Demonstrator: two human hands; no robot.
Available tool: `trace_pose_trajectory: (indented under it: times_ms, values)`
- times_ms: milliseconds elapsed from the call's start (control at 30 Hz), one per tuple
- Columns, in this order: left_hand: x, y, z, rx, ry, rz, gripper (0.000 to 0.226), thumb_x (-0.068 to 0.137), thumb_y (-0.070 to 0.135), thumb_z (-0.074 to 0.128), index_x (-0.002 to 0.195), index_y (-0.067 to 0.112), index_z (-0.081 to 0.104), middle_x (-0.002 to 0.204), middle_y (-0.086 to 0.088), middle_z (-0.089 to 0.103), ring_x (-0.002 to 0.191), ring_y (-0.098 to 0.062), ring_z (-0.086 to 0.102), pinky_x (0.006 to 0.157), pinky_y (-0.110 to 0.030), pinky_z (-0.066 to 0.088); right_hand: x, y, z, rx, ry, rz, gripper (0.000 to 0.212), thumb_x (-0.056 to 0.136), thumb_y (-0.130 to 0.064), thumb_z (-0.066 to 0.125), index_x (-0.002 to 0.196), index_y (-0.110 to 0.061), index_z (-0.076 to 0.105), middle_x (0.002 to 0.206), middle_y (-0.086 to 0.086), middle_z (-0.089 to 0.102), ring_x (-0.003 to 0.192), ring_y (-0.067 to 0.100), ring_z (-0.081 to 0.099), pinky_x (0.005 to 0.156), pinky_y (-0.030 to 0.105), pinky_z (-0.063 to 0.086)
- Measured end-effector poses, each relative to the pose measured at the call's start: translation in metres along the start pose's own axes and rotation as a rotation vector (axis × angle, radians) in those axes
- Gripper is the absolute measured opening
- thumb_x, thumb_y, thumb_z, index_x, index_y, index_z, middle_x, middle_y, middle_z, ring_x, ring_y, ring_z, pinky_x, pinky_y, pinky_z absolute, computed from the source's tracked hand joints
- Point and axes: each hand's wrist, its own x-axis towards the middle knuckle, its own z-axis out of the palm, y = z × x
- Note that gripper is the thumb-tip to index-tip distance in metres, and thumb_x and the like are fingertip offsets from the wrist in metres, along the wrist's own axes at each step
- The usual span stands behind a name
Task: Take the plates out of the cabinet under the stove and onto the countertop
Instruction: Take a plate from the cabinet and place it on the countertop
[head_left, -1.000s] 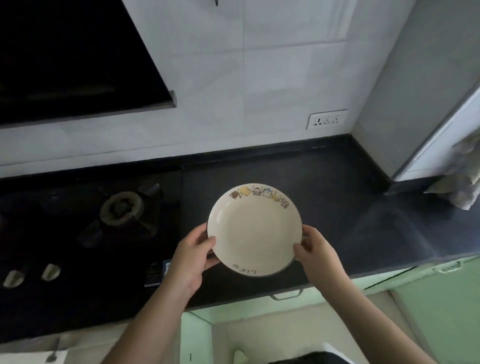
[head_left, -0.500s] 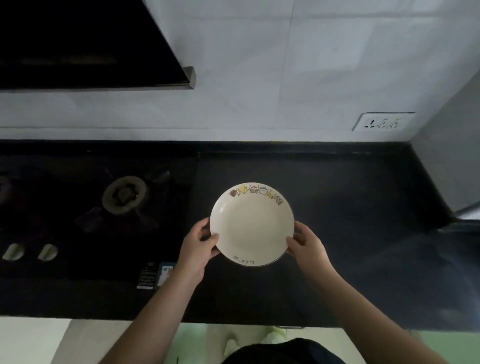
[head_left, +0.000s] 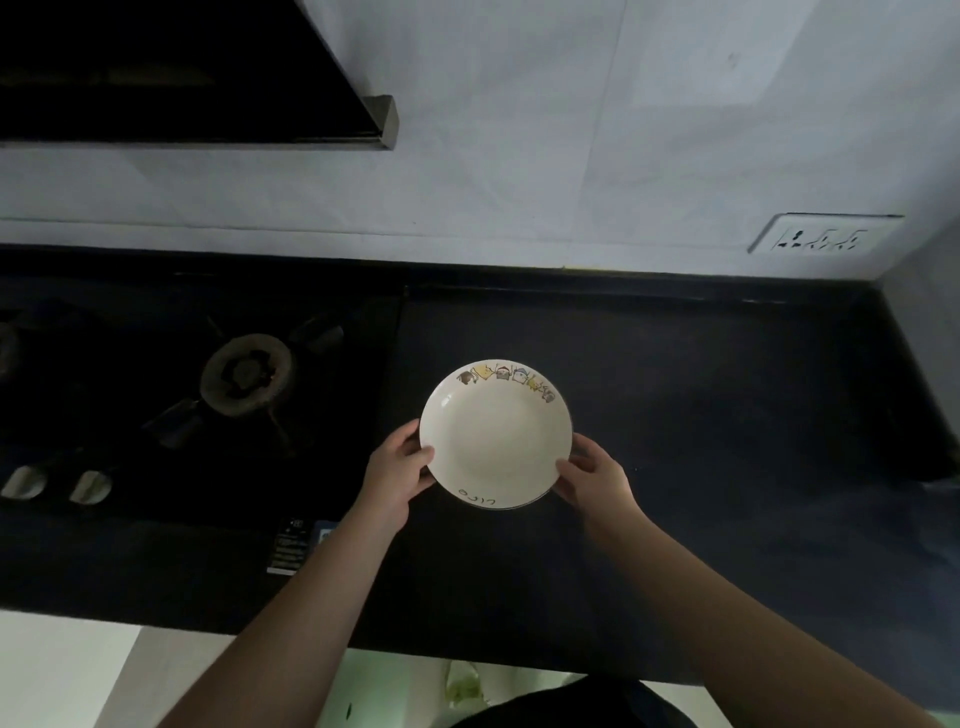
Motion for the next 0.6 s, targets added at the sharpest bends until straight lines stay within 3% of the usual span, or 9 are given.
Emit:
trace_pose_trajectory:
  times_ms: [333, 600]
  values:
    - [0.016, 0.002, 0.001, 0.023, 0.0, 0.004, 0.053, 0.091, 0.0, 0.06, 0.137, 0.024, 0.052, 0.129, -0.006, 0.06, 0.115, -0.025, 0.059, 0.089, -0.045, 0.056, 0.014, 0.004, 0.005, 0.018, -0.001, 0.021, 0.048, 0.092, -0.005, 0.062, 0.136, -0.023, 0.053, 0.116, 0.002, 0.065, 0.103, 0.021, 0.066, 0.076, 0.033, 0.06]
    - [0.024, -0.004, 0.001, 0.036, 0.028, -0.002, 0.052, 0.092, 0.003, 0.061, 0.139, 0.024, 0.051, 0.133, -0.006, 0.057, 0.119, -0.026, 0.057, 0.093, -0.048, 0.054, 0.021, 0.003, 0.01, 0.034, 0.004, 0.027, 0.045, 0.091, -0.004, 0.062, 0.131, -0.024, 0.056, 0.113, 0.001, 0.067, 0.1, 0.02, 0.068, 0.071, 0.029, 0.06]
